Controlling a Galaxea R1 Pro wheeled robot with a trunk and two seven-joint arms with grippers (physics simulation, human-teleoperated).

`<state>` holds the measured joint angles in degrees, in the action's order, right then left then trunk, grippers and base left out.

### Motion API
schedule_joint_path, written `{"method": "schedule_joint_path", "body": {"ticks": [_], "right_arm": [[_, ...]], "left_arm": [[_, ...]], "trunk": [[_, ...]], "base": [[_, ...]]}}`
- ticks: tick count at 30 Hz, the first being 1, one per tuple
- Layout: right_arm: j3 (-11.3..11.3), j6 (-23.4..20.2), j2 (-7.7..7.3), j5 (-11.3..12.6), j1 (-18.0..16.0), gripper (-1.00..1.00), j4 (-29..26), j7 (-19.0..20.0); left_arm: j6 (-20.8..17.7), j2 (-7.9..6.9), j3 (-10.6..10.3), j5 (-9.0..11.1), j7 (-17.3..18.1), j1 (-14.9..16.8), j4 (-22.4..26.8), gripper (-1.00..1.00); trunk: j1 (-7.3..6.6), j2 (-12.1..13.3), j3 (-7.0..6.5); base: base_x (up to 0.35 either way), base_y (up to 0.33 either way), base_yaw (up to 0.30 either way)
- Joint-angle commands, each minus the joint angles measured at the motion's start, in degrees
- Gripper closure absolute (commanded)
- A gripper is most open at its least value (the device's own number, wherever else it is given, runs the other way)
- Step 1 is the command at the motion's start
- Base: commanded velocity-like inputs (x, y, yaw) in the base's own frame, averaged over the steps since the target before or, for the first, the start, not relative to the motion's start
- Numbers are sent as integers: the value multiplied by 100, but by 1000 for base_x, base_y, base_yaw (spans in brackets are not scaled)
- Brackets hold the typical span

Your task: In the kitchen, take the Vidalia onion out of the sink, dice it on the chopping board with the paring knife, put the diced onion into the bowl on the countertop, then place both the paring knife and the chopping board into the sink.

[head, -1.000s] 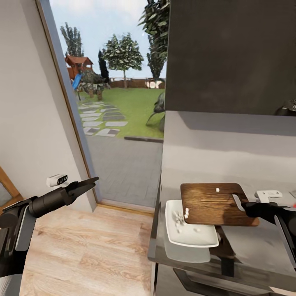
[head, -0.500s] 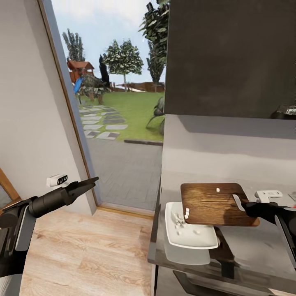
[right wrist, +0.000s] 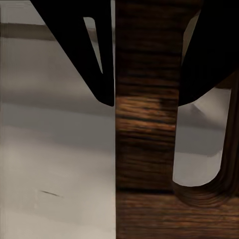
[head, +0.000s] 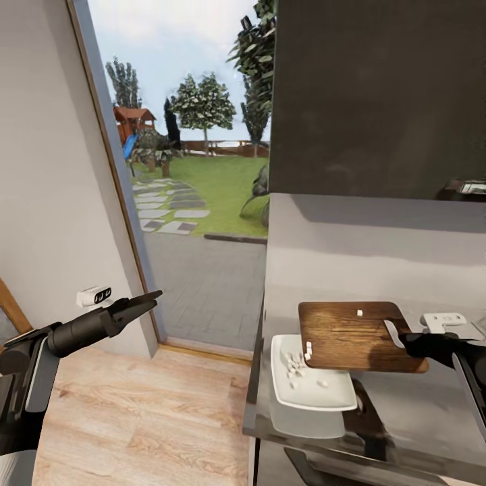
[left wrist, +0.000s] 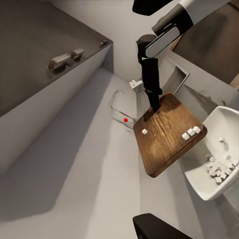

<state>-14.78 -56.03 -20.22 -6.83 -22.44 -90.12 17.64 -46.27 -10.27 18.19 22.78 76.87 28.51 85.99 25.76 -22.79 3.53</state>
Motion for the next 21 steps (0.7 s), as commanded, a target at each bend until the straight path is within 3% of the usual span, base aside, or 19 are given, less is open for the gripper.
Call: {"method": "schedule_joint_path", "body": {"ticks": [1,12,21], "right_arm": [[-4,-50,-2,-55,-6,100,-5,56],[-4,-109,0,-55,-6,100,-5,56],[-1,-106,18,-55,-6,100,-5,56]], "left_arm": [[-58,-1,1,10,11,5,-1,-100],[-58,7,0,7,3,5,4,-100],[-63,8,0,7,3,5,-3,-100]], "trunk": [[3,-13,4],[3,-13,-99],[3,-13,-175]], "base": [[-81,0,0],[-128,0,0],[-25,0,0]]}}
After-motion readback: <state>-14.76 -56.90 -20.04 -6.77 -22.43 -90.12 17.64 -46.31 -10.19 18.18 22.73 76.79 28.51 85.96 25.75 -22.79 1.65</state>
